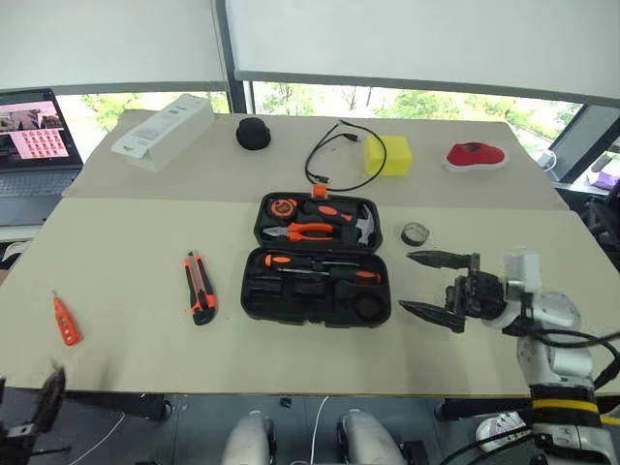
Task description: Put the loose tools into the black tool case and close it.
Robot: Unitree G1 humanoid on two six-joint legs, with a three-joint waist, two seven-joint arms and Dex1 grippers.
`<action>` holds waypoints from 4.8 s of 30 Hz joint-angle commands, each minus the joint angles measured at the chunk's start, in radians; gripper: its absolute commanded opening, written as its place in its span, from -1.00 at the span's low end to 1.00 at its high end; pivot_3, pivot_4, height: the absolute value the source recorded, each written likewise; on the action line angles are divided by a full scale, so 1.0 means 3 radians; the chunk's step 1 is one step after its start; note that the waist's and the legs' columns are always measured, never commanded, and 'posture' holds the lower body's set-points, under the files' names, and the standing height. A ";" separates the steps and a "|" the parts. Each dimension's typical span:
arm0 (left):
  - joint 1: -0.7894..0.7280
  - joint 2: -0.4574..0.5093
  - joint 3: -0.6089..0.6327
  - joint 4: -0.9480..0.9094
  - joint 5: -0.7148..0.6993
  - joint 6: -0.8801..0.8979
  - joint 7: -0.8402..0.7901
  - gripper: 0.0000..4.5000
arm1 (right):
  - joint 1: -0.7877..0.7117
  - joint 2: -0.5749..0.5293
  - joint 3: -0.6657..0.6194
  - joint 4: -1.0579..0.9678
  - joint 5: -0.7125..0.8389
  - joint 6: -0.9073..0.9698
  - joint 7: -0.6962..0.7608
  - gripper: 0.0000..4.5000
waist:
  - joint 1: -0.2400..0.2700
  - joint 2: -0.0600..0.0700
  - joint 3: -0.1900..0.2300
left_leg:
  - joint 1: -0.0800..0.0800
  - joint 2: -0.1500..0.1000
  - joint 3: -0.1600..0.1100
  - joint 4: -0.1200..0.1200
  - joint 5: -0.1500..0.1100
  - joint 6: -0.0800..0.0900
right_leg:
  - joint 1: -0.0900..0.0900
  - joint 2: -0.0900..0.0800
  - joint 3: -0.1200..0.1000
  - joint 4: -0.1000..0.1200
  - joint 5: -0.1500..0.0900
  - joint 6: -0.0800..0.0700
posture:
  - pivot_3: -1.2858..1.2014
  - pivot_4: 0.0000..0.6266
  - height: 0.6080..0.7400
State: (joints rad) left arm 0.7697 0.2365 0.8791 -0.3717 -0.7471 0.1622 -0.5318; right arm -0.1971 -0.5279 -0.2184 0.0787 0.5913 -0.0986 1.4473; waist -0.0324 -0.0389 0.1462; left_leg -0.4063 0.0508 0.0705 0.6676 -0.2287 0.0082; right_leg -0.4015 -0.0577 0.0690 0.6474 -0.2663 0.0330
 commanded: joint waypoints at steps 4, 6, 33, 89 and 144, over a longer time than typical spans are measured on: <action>-0.0024 0.0067 0.0144 -0.0144 -0.0304 0.0400 0.0567 1.00 | 0.0067 0.0056 -0.0025 -0.0134 0.0123 -0.0228 0.0056 0.99 | 0.0005 -0.0007 0.0001 | 0.0000 -0.0002 -0.0001 0.0000 0.0000 0.0000 | -0.0002 -0.0001 0.0000 0.0000 0.0000 -0.0001 | 0.03 -0.52 1.00; -0.0107 0.0251 0.0178 -0.0262 -0.0562 0.0731 0.0872 1.00 | 0.0040 0.0094 0.0026 -0.0250 0.0175 -0.0236 0.0063 0.99 | 0.0016 -0.0009 0.0002 | 0.0000 0.0000 -0.0005 0.0000 0.0000 0.0000 | -0.0002 -0.0001 -0.0001 0.0001 0.0000 0.0000 | 0.03 -0.52 1.00; -0.2651 0.1551 -0.0766 0.1056 -0.0326 0.2915 0.2549 -0.13 | -0.0129 0.0160 0.0444 -0.0739 0.0271 0.0115 -0.0237 1.00 | 0.0085 -0.0004 0.0003 | 0.0004 -0.0005 -0.0013 -0.0009 0.0004 -0.0011 | 0.0001 -0.0006 -0.0005 0.0010 0.0011 0.0001 | 0.03 -0.52 1.00; -0.5420 0.1151 -0.4529 0.2486 0.2932 -0.0008 -0.2692 -0.80 | 0.0933 -0.0421 -0.0252 -0.1067 0.0032 0.0081 -0.0935 1.00 | 0.0120 0.0006 0.0009 | -0.0032 -0.0013 -0.0005 0.0010 0.0008 -0.0009 | -0.0006 0.0011 -0.0002 0.0003 0.0008 0.0013 | 0.03 -0.52 1.00; -0.3623 0.1257 -0.2190 0.1466 0.1160 -0.0305 -0.1962 0.16 | 0.0704 -0.0380 -0.0285 -0.0512 -0.0107 -0.0322 -0.0789 1.00 | 0.0062 0.0011 0.0006 | -0.0019 -0.0004 -0.0025 0.0029 0.0004 -0.0004 | 0.0017 0.0010 -0.0010 0.0006 0.0011 0.0016 | 0.03 -0.52 1.00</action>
State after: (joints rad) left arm -0.3871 0.5796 0.1066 0.1764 -0.3287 0.0377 -1.1644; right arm 0.0178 -0.6369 -0.2634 -0.0921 0.5613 -0.1416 1.1928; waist -0.0139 -0.0356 0.1480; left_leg -0.4114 0.0498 0.0613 0.6754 -0.2277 0.0073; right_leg -0.3963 -0.0553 0.0661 0.6492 -0.2629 0.0377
